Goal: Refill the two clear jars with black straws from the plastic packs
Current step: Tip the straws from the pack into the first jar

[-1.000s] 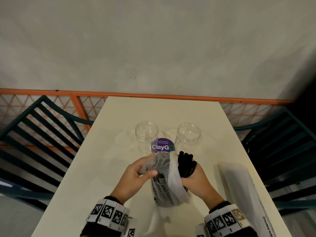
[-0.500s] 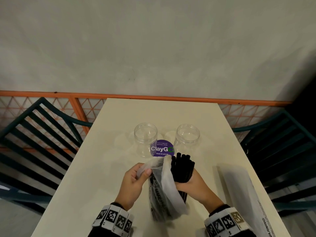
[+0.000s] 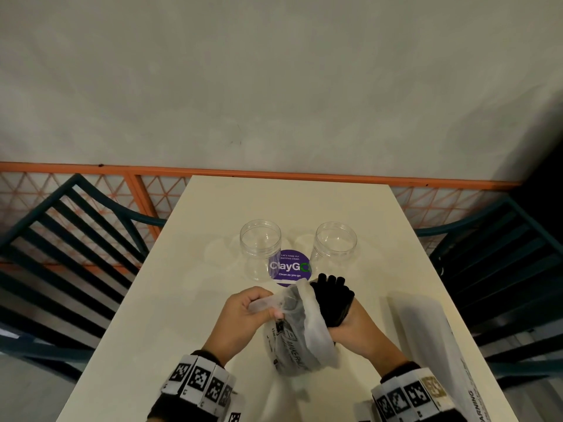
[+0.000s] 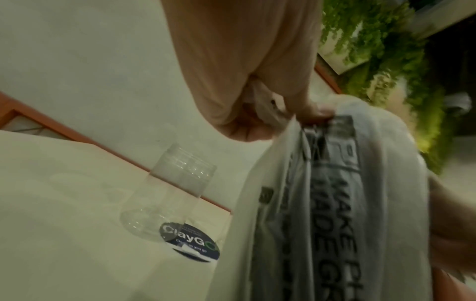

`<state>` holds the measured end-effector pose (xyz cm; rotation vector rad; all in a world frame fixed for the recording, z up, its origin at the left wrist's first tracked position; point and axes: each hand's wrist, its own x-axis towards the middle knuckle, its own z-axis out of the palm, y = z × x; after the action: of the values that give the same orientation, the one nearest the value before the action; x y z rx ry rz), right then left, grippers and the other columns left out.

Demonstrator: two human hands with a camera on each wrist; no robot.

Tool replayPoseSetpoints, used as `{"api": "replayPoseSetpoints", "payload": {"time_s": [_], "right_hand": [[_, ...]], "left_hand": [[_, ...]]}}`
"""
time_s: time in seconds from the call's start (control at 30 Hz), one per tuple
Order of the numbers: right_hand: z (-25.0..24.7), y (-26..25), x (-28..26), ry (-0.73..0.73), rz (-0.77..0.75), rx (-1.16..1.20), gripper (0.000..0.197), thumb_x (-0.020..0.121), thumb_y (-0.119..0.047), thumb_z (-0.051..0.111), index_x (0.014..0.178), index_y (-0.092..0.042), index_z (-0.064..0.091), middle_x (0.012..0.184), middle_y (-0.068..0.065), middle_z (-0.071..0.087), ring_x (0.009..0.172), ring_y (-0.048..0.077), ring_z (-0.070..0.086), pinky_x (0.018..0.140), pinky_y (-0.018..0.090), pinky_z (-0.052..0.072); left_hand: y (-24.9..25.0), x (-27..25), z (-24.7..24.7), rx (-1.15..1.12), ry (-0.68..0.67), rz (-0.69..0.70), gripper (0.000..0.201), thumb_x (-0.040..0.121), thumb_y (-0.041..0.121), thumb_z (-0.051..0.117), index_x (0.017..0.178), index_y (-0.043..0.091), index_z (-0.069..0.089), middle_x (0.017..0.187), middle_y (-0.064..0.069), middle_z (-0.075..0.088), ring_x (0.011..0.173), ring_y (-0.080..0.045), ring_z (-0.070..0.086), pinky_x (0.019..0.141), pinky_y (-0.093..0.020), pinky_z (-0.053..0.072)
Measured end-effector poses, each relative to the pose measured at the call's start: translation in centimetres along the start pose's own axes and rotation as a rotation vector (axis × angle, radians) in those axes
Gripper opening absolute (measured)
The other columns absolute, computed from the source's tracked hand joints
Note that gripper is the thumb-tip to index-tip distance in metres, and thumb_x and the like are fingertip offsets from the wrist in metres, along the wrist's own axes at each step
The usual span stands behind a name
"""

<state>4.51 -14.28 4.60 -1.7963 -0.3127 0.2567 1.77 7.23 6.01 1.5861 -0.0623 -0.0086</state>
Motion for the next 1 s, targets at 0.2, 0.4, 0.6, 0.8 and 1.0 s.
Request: {"api": "replayPoseSetpoints", "payload": {"time_s": [0.2, 0.4, 0.6, 0.8, 1.0], "right_hand": [[-0.1, -1.0, -0.7, 0.019, 0.011, 0.083, 0.056, 0.052, -0.031, 0.077, 0.105, -0.023, 0.06, 0.096, -0.008, 0.071, 0.097, -0.004, 0.063, 0.076, 0.007, 0.046], [0.0, -1.1, -0.8, 0.07, -0.024, 0.124, 0.061, 0.051, -0.034, 0.078, 0.108, -0.022, 0.058, 0.1, -0.009, 0.07, 0.1, -0.004, 0.062, 0.078, 0.007, 0.046], [0.3, -0.3, -0.5, 0.086, -0.026, 0.055, 0.079, 0.05, -0.038, 0.075, 0.12, -0.01, 0.053, 0.113, -0.003, 0.063, 0.105, -0.003, 0.059, 0.082, 0.005, 0.044], [0.6, -0.4, -0.9, 0.179, -0.032, 0.059, 0.065, 0.051, -0.032, 0.082, 0.109, -0.012, 0.06, 0.101, -0.002, 0.069, 0.097, 0.004, 0.065, 0.077, 0.012, 0.049], [1.2, -0.5, -1.2, 0.221, -0.048, 0.044, 0.049, 0.065, -0.003, 0.078, 0.105, -0.014, 0.054, 0.098, -0.012, 0.061, 0.091, -0.017, 0.058, 0.073, 0.0, 0.042]], "left_hand": [[-0.4, -0.4, 0.6, 0.057, 0.06, 0.101, 0.011, 0.075, 0.033, 0.066, 0.074, 0.024, 0.071, 0.072, 0.007, 0.071, 0.068, -0.003, 0.061, 0.064, -0.016, 0.047], [-0.2, -1.0, -0.2, 0.049, -0.096, 0.023, 0.019, 0.081, 0.028, 0.057, 0.096, 0.021, 0.068, 0.091, 0.004, 0.073, 0.087, -0.012, 0.065, 0.08, -0.025, 0.052], [0.4, -0.5, 0.1, 0.13, 0.06, 0.045, 0.011, 0.066, 0.014, 0.08, 0.065, 0.014, 0.069, 0.062, 0.008, 0.067, 0.062, -0.001, 0.057, 0.064, -0.014, 0.043], [0.9, -1.2, 1.1, 0.354, 0.059, 0.21, 0.018, 0.083, 0.034, 0.051, 0.095, 0.034, 0.065, 0.098, 0.017, 0.067, 0.082, -0.003, 0.061, 0.069, -0.013, 0.046], [1.3, -0.9, 1.0, 0.339, 0.099, 0.167, 0.014, 0.068, 0.03, 0.078, 0.071, 0.021, 0.067, 0.075, 0.005, 0.066, 0.068, -0.005, 0.057, 0.063, -0.013, 0.041]]}}
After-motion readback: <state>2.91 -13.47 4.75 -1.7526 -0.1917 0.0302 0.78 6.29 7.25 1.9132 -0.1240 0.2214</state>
